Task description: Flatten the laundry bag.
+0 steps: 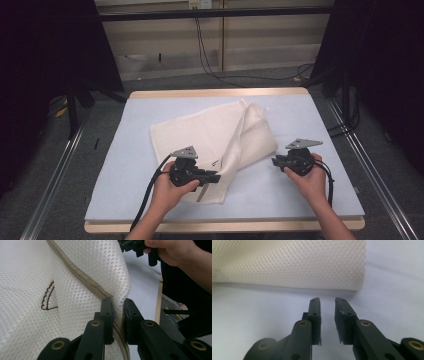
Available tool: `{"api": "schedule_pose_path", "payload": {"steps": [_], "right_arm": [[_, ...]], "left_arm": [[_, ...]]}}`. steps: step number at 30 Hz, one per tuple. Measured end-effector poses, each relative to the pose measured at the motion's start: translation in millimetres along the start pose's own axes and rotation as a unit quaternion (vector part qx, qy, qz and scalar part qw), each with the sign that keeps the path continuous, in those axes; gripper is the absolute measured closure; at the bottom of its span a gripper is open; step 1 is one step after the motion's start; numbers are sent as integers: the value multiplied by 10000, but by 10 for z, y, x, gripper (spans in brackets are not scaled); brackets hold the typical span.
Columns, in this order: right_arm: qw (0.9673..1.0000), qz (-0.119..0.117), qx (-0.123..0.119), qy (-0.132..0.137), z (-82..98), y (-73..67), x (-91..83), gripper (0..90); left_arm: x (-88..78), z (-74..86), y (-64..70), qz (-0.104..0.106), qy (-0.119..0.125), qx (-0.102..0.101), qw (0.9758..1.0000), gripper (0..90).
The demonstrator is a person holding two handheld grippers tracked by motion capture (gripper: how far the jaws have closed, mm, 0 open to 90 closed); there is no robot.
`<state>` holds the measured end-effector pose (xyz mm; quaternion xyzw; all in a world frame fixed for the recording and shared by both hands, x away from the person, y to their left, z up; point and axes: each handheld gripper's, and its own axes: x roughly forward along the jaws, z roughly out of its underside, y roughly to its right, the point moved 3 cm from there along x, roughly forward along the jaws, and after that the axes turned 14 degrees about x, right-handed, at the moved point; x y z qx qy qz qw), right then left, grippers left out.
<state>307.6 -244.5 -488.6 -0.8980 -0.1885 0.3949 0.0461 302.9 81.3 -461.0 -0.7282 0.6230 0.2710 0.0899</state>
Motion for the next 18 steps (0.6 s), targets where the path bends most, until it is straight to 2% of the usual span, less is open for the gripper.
{"api": "schedule_pose_path", "payload": {"steps": [4,5,9,12,16,18], "right_arm": [[9999,-10,32,113,-15,60,-34,739],[9999,-5,84,114,-16,58,-39,738],[9999,-14,66,134,-18,44,-44,727],[9999,-27,26,147,-24,39,-46,722],[9998,4,22,179,-31,51,-66,713],[9999,15,20,163,-30,59,-76,710]], "left_arm": [[-16,-12,-6,-31,-18,61,10000,803],[-49,-30,-30,-109,20,66,9999,803],[-111,-73,-63,-153,147,23,9998,804],[-129,-95,-38,-90,180,12,9998,803],[-70,-72,43,102,43,86,9999,803],[-59,-69,55,123,-2,131,9998,801]]}}
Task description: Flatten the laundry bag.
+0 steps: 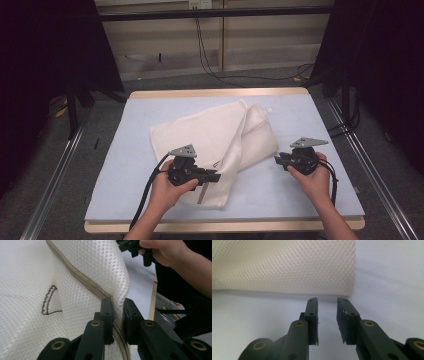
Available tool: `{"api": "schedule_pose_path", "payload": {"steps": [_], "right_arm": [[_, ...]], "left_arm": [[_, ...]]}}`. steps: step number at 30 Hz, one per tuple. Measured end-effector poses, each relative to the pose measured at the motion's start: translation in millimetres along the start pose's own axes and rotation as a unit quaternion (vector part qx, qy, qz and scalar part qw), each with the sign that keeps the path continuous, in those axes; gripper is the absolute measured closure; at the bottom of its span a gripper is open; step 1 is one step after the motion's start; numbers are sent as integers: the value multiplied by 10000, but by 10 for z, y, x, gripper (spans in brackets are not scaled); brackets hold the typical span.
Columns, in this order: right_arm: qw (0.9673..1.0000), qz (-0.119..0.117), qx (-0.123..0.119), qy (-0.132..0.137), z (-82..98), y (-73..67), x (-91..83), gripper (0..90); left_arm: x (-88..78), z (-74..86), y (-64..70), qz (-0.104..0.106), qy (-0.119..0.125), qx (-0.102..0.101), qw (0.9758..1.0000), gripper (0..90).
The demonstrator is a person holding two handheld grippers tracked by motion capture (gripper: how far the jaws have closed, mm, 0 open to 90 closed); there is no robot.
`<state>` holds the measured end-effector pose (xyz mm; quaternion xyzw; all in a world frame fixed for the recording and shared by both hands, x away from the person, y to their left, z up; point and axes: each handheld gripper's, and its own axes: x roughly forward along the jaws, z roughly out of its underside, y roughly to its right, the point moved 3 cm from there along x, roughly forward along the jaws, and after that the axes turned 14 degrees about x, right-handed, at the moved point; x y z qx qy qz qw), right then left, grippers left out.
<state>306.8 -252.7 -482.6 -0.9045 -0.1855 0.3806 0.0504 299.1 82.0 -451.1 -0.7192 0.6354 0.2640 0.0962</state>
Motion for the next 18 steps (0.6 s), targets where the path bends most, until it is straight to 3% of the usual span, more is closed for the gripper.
{"api": "schedule_pose_path", "payload": {"steps": [7,14,18], "right_arm": [[10000,41,8,74,9,45,-33,690],[9997,-6,124,220,-73,93,-4,498],[9997,-71,113,224,-129,62,31,470]], "left_arm": [[25,11,64,32,57,5,10000,799],[19,34,45,53,50,-14,10000,798],[47,44,48,122,8,-74,9999,798]]}}
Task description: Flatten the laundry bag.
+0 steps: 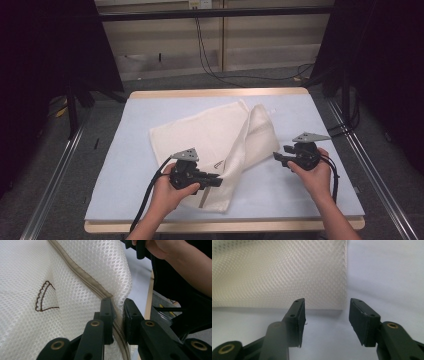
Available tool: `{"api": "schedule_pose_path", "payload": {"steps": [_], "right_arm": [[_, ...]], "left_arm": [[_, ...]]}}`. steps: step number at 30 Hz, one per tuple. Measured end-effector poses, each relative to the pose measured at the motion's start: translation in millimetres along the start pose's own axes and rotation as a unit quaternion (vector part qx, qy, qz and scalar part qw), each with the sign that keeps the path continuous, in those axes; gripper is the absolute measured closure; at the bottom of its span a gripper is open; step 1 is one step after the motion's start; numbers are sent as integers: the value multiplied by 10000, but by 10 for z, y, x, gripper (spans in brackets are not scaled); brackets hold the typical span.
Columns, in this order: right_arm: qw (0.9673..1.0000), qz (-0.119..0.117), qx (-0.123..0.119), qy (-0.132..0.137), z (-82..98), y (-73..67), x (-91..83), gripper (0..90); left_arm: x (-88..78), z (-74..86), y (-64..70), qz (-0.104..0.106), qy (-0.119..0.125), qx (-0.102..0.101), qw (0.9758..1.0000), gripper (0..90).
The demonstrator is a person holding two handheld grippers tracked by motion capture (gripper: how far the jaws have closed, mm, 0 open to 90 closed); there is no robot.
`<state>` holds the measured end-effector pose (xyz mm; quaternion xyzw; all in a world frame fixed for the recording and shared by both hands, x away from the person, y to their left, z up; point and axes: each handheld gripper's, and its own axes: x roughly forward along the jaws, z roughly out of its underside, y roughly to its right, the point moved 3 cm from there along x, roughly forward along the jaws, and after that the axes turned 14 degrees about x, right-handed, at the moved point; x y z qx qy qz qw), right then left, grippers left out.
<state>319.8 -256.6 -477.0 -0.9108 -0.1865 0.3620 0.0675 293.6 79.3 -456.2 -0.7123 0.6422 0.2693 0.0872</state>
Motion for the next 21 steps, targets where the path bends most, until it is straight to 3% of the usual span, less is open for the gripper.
{"api": "schedule_pose_path", "payload": {"steps": [8,14,17,21], "right_arm": [[9998,-73,-160,-113,12,-95,35,478],[10000,-55,-23,36,47,-7,-82,456],[10000,-74,5,17,59,-2,-107,448],[9999,-160,-23,34,53,-43,-126,448]], "left_arm": [[52,15,31,112,-112,2,9999,794],[89,52,36,217,-100,-103,9997,790],[97,73,10,86,-164,2,9998,787],[147,115,-6,35,-194,-13,9998,787]]}}
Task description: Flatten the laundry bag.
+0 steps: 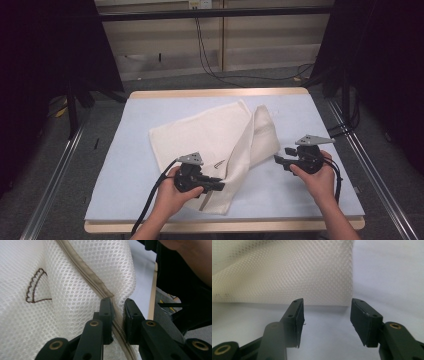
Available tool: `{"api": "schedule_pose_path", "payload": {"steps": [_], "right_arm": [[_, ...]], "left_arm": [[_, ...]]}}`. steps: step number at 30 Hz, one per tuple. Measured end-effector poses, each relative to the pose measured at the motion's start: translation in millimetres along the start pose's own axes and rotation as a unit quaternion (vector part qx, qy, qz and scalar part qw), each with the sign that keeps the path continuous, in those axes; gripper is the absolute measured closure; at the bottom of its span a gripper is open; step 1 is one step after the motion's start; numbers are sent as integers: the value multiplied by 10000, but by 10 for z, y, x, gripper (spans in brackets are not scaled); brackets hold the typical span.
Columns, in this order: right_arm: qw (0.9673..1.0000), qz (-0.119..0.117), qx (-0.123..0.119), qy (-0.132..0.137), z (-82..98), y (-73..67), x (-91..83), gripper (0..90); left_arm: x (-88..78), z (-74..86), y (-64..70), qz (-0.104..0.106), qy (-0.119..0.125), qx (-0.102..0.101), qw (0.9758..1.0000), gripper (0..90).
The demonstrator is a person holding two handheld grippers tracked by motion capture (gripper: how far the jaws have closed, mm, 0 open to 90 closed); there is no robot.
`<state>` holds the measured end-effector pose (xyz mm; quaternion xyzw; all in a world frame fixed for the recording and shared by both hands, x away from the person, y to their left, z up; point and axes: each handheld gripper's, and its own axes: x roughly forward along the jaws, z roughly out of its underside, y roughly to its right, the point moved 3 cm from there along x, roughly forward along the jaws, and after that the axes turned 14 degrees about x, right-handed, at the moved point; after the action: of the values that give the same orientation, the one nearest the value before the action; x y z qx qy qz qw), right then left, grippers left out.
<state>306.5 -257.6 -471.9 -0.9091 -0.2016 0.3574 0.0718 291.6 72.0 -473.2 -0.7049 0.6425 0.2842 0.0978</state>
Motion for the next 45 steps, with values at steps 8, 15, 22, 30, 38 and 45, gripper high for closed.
{"api": "schedule_pose_path", "payload": {"steps": [8,15,22,30,38,45], "right_arm": [[9996,-231,-171,-28,-38,-179,-51,448],[9983,-488,-290,-106,-56,-390,-1,451],[9956,-792,-435,-232,-82,-637,69,454],[9925,-994,-501,-502,-32,-835,277,541],[9898,-1035,-712,-670,21,-907,361,892],[9886,-1101,-589,-842,72,-827,282,900]], "left_arm": [[165,43,-12,-333,-374,250,9984,782],[206,66,-65,-410,-402,197,9982,782],[221,61,-65,-540,-509,244,9969,780],[230,61,-73,-466,-495,205,9975,779],[174,36,-90,-371,-326,32,9988,721],[-102,-59,-198,-566,111,-125,9983,489]]}}
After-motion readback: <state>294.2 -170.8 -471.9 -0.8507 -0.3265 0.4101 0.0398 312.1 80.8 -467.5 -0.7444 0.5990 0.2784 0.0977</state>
